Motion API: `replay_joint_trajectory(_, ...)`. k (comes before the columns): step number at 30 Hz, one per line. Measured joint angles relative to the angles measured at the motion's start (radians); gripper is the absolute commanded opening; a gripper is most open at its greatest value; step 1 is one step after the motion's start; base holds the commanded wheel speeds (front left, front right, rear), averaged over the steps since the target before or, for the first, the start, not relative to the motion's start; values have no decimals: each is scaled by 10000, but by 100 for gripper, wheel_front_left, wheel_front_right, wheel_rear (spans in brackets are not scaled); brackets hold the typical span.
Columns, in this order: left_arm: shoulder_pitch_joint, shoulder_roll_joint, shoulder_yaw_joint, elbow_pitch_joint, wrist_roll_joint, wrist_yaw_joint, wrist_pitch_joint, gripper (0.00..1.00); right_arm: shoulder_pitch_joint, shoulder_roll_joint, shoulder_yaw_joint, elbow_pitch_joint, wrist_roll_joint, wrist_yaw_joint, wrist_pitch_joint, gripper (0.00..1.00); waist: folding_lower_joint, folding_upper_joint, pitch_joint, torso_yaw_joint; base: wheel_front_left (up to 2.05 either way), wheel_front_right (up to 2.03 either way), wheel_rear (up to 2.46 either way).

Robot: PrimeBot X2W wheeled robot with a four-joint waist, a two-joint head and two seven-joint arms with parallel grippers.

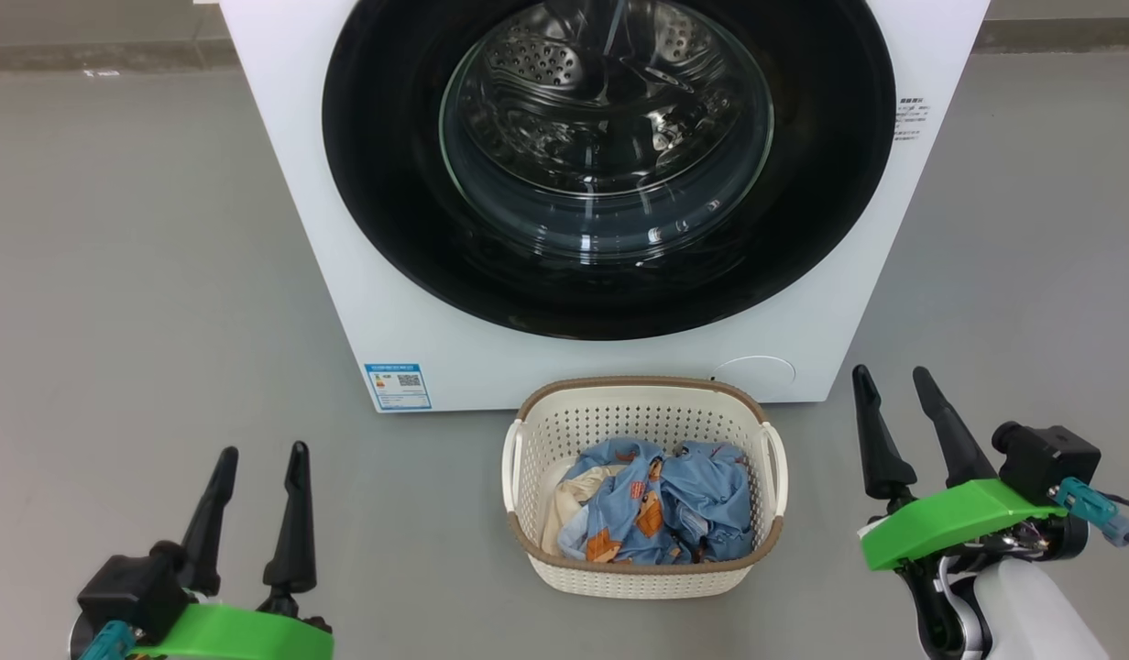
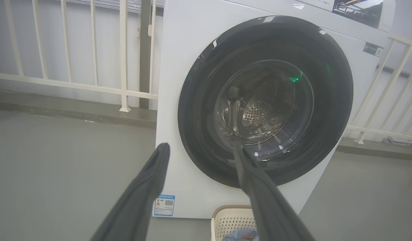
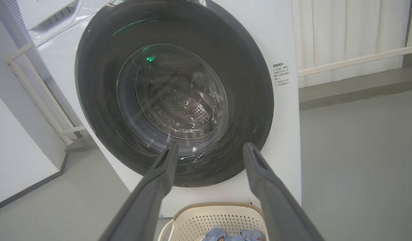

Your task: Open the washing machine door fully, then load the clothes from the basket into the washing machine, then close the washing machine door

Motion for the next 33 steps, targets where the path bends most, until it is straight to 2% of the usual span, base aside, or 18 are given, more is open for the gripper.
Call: replay_joint_trajectory(33,0,82,-48,90,2,0,0,100,-52,-4,61,150,-67,0,-10,100,0,0,-12,-49,0,0,0)
